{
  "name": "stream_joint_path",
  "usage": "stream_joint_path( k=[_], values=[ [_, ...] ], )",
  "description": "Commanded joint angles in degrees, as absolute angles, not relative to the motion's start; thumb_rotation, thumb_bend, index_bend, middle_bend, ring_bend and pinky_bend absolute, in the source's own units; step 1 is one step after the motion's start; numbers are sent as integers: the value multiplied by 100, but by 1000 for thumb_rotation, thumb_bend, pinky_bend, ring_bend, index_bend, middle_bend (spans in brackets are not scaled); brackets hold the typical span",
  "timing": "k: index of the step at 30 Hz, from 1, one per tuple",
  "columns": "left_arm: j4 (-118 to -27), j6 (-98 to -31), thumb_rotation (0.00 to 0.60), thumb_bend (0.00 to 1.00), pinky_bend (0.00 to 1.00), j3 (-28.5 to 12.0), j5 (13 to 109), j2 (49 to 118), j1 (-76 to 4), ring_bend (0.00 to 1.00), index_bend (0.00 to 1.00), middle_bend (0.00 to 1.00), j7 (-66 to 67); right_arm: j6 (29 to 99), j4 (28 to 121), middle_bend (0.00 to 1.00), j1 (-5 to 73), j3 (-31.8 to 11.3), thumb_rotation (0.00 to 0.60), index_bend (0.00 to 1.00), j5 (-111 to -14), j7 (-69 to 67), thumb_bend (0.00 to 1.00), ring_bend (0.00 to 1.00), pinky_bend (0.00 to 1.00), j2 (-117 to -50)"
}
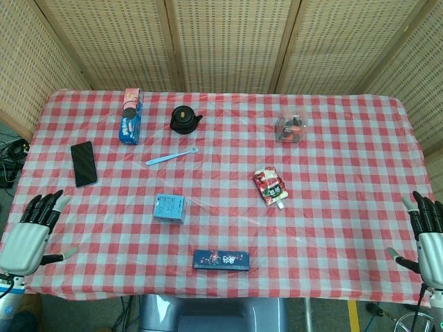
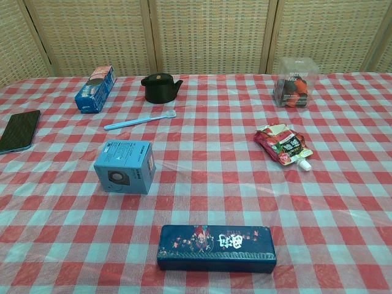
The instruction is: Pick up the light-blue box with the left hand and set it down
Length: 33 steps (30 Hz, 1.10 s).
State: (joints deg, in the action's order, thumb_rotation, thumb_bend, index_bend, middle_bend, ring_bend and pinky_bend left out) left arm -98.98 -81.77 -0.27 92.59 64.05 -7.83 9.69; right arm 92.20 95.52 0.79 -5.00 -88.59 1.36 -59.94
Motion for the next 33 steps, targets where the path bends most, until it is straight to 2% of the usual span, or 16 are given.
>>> stream_joint_path(
  k=[1, 4, 7, 10, 14, 22, 28, 33],
  values=[
    [-10128, -7324, 600, 0, 0, -213, 9380, 6626, -1452, 0, 0, 0, 1275, 9193, 9552, 0, 89, -533, 600, 0, -8799, 64, 0, 0, 0, -5965],
    [-10233, -6711, 600, 0, 0, -459, 9220, 6808, -1933, 0, 0, 0, 1919, 9157, 9537, 0, 102, -553, 600, 0, -8746, 48, 0, 0, 0, -5959],
    [-10360, -6004, 600, 0, 0, -753, 8656, 7093, -2417, 0, 0, 0, 2690, 9110, 9513, 0, 114, -572, 600, 0, -8674, 44, 0, 0, 0, -5966],
    [-10300, -5366, 600, 0, 0, -1055, 7849, 7481, -2946, 0, 0, 0, 3523, 9074, 9488, 0, 127, -603, 600, 0, -8600, 27, 0, 0, 0, -5969],
    [-10010, -4934, 600, 0, 0, -1235, 6805, 8011, -3542, 0, 0, 0, 4611, 9012, 9455, 0, 150, -628, 600, 0, -8523, 15, 0, 0, 0, -5978],
    [-9714, -4962, 600, 0, 0, -1304, 5293, 8714, -4404, 0, 0, 0, 5919, 8911, 9415, 0, 192, -643, 600, 0, -8455, -11, 0, 0, 0, -5992],
    [-9765, -5281, 600, 0, 10, -1166, 4851, 8904, -4781, 0, 0, 0, 6460, 8903, 9412, 0, 194, -649, 600, 0, -8440, -44, 0, 0, 0, -5985],
    [-9640, -5622, 600, 0, 60, -1109, 4331, 9216, -5108, 27, 0, 16, 6902, 8905, 9410, 0, 190, -646, 600, 0, -8442, -71, 0, 0, 0, -5977]
  ],
)
